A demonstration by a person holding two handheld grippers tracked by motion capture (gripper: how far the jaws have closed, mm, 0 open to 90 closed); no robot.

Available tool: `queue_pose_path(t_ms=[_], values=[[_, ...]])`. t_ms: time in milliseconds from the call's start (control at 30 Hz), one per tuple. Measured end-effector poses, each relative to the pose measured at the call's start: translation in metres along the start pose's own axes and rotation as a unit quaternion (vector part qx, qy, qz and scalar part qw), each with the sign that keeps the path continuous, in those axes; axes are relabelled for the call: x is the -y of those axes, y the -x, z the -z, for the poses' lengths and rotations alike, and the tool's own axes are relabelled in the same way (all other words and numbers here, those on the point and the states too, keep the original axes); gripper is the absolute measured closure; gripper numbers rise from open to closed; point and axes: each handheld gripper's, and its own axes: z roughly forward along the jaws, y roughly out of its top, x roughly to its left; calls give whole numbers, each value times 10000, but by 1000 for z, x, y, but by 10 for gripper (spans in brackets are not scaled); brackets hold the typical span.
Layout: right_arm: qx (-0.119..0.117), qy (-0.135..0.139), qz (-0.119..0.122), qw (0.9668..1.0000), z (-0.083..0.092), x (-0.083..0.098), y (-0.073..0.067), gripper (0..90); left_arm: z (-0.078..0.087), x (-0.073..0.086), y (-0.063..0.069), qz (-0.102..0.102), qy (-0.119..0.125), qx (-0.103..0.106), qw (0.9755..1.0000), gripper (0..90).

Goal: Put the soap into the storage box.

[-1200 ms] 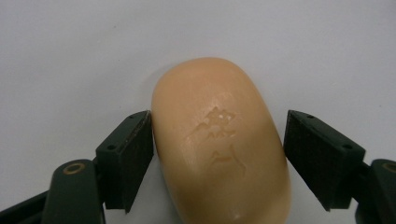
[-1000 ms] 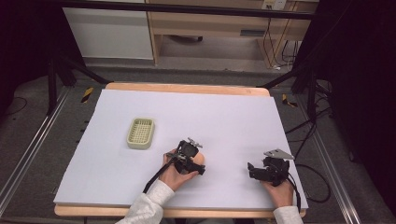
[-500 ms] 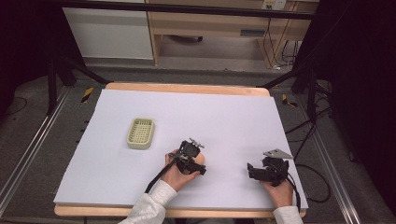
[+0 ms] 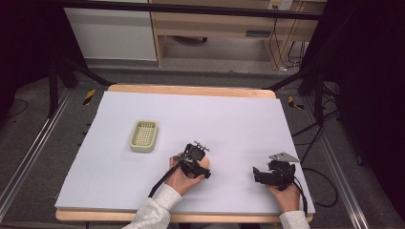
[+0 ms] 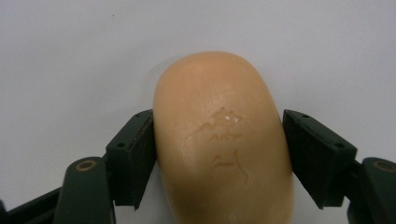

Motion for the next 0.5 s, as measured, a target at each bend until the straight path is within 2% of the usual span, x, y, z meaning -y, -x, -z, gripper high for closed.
queue_pose_path(t_ms=[267, 500], values=[[-2, -8, 7, 10000, 0, 0, 0, 71, 2, 1, -3, -9, -66, 89, 9999, 290], [-15, -14, 6, 10000, -1, 0, 0, 70, 4, 2, -4, -97, -71, 73, 9999, 296]])
